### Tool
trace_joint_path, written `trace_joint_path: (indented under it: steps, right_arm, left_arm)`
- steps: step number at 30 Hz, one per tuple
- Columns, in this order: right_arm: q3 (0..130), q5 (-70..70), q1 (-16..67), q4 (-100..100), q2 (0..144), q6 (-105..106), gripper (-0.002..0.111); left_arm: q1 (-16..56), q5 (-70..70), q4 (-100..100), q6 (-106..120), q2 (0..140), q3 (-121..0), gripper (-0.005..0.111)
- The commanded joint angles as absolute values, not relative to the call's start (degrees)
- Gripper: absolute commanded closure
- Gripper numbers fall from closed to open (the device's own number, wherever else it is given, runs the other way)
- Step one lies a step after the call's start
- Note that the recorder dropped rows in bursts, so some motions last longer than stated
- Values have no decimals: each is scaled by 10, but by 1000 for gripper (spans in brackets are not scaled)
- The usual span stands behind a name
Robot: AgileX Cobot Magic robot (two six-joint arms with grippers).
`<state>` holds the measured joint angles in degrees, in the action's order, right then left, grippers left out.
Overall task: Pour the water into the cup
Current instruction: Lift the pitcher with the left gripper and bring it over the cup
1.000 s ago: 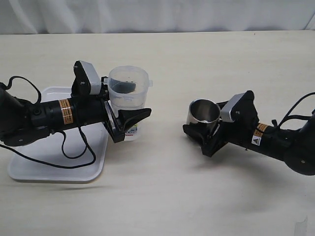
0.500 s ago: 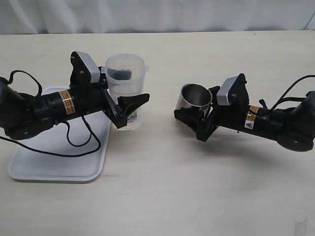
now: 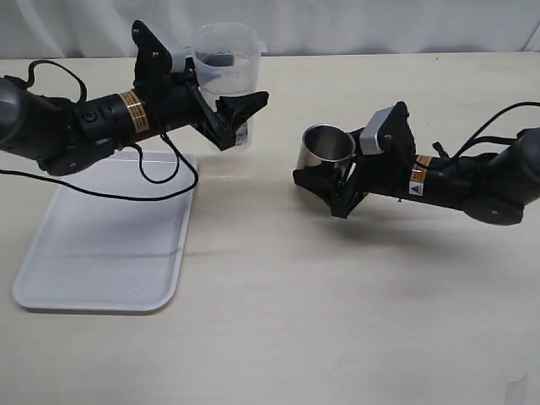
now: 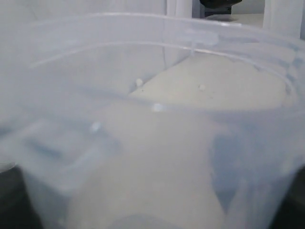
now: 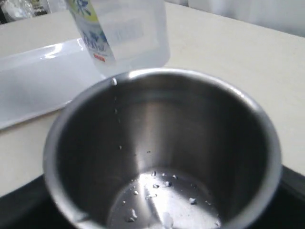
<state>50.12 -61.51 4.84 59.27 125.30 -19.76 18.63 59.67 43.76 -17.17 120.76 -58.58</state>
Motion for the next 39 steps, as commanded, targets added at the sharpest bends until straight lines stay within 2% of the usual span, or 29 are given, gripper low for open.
trace_joint_path:
  steps: [1,7,16,25,39]
  right_arm:
    - [528,-581,82,620,1252,-204,104]
    - [544,-577,108,623,1252,-211,104]
    - [551,-567,107,605,1258,-218,104]
    - [573,-572,108,623,1282,-227,104]
    - [591,-572,108,626,1293,-227,104]
  left_arm:
    - [192,577,439,-194,1205,-615,107]
    - [217,486,444,-166,1205,-643,107]
    - [220,479,467,-118,1205,-643,107]
    - [220,409,489,-52,1205,-643,107]
    - [220,401,490,-13,1205,-643,107]
